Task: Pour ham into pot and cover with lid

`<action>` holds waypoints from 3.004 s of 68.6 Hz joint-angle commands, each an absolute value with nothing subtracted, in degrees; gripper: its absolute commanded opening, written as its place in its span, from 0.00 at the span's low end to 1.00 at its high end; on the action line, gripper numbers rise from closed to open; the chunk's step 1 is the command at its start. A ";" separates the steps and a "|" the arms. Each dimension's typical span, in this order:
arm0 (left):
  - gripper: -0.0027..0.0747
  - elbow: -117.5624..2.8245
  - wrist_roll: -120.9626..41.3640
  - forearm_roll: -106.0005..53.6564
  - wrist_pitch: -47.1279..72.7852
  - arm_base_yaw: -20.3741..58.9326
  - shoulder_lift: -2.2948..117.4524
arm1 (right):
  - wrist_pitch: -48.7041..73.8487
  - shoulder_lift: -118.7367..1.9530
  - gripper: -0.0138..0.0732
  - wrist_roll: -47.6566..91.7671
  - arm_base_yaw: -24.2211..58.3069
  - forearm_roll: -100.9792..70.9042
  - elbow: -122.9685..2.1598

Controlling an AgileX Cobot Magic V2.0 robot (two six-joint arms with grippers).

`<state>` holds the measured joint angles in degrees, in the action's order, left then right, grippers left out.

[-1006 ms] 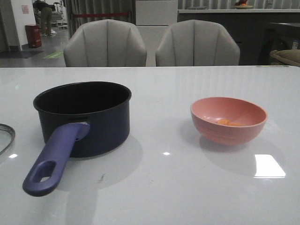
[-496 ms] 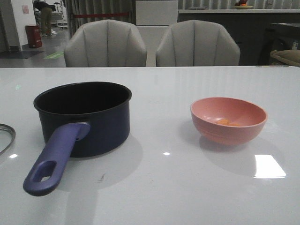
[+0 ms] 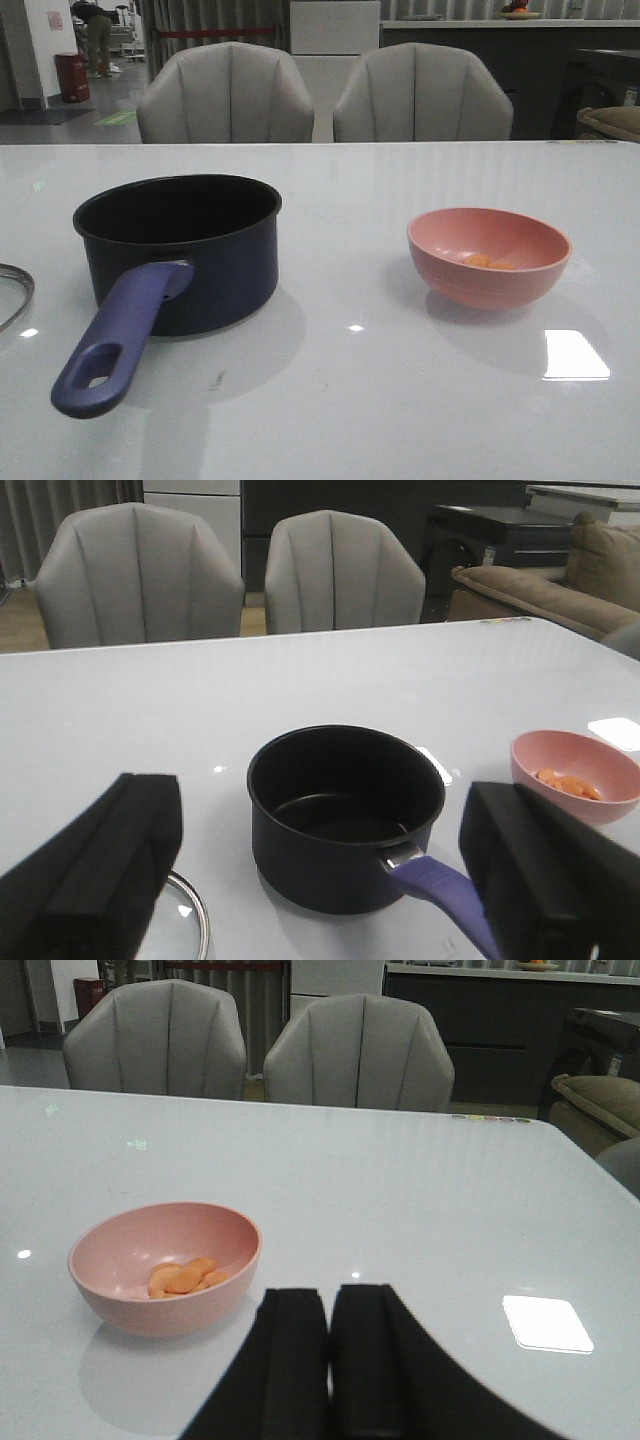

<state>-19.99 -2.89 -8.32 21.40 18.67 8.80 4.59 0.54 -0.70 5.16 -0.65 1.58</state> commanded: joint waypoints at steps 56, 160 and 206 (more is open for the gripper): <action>0.82 -20.09 -2.67 -9.42 14.83 19.67 6.55 | 9.46 -24.30 0.35 -1.66 4.94 -0.31 -20.25; 0.82 -20.09 -2.67 -9.42 14.93 19.67 6.55 | 25.46 -103.88 0.49 2.35 8.10 -14.61 -67.35; 0.82 -20.09 -2.67 -9.42 14.93 19.67 6.55 | 42.56 -98.40 0.32 4.31 13.84 -16.50 -86.39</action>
